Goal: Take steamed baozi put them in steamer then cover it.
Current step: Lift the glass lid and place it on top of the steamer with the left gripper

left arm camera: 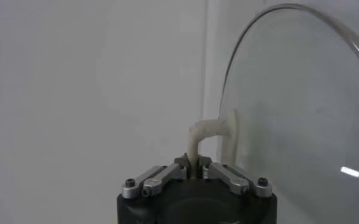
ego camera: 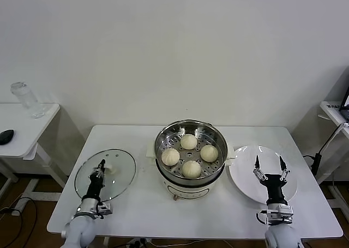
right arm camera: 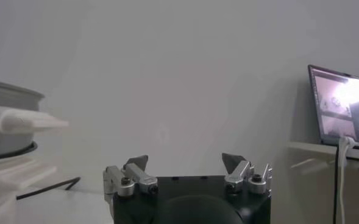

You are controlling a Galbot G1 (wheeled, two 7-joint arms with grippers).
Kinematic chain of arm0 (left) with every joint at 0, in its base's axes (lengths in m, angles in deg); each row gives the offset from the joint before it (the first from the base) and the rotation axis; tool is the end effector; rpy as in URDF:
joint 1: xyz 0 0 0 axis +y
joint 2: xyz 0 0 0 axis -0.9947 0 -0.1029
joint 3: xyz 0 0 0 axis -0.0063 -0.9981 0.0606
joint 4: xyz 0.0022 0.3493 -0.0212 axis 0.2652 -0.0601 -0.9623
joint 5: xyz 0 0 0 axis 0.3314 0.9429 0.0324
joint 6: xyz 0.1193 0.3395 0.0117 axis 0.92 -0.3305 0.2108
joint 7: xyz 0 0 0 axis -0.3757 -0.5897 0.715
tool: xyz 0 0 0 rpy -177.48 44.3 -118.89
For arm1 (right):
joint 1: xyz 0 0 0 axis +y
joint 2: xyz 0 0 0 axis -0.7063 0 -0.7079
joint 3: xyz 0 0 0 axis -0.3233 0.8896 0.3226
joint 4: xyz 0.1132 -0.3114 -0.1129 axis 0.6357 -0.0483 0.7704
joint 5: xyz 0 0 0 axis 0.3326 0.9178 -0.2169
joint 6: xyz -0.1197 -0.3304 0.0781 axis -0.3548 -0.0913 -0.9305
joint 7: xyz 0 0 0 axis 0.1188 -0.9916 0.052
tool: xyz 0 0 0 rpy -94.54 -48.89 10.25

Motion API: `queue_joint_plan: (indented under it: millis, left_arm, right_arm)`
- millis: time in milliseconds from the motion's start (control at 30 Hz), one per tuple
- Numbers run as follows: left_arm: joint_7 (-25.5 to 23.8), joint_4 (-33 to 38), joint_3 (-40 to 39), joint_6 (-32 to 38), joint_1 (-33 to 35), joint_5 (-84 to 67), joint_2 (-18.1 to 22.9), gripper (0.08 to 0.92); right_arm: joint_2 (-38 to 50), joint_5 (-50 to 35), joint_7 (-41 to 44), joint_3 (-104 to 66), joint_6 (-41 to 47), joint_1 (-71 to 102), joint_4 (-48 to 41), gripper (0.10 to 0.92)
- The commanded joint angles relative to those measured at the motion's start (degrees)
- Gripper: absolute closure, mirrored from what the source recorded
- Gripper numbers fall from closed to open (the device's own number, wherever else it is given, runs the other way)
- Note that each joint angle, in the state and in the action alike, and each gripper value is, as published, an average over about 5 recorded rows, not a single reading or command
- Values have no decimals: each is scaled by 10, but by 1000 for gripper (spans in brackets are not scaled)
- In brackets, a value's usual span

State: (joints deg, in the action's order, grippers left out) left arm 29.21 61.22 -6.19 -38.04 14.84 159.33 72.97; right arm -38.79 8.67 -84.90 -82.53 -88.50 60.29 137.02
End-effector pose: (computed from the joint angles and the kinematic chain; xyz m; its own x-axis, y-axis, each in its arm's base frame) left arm 0.2900 0.1150 -0.4409 -0.9975 -0.0560 0.0442 0.0407 0.0622 0.9972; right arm 0.2569 -0.1430 -0.4243 -0.9726 0.1538 -0.1743 0.1830 0.9690 -0.1658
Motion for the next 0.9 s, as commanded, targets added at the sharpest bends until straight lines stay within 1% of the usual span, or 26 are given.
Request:
queue_joint_plan:
  millis: [33, 167, 267, 367, 467, 600, 767, 900]
  left_arm:
    - [-26, 181, 38, -39, 38, -82, -19, 813]
    - [-43, 282, 50, -76, 64, -105, -33, 813]
    - [-57, 355, 38, -114, 75, -111, -37, 813]
    - [-71, 412, -1, -150, 77, -109, -40, 813]
    - [-84, 446, -69, -186, 65, -101, -39, 813]
    - [-106, 456, -172, -234, 26, -82, -28, 813]
    - [-131, 421, -278, -279, -33, -61, -9, 813]
    - [-166, 389, -330, -307, -74, -45, 13, 813]
  right_arm:
    - [-1, 3, -1, 6, 2, -6, -2, 203]
    - [-1, 4, -5, 7, 11, -15, -7, 203]
    - [-1, 6, -9, 6, 15, -20, -11, 203]
    - [-3, 8, -11, 5, 16, -22, -13, 203]
    - [-5, 10, -12, 3, 16, -22, -13, 203]
    - [-8, 13, -13, -1, 16, -20, -16, 203]
    - [-15, 19, -15, -9, 16, -17, -17, 203]
    - [-23, 26, -15, -15, 17, -16, -18, 203]
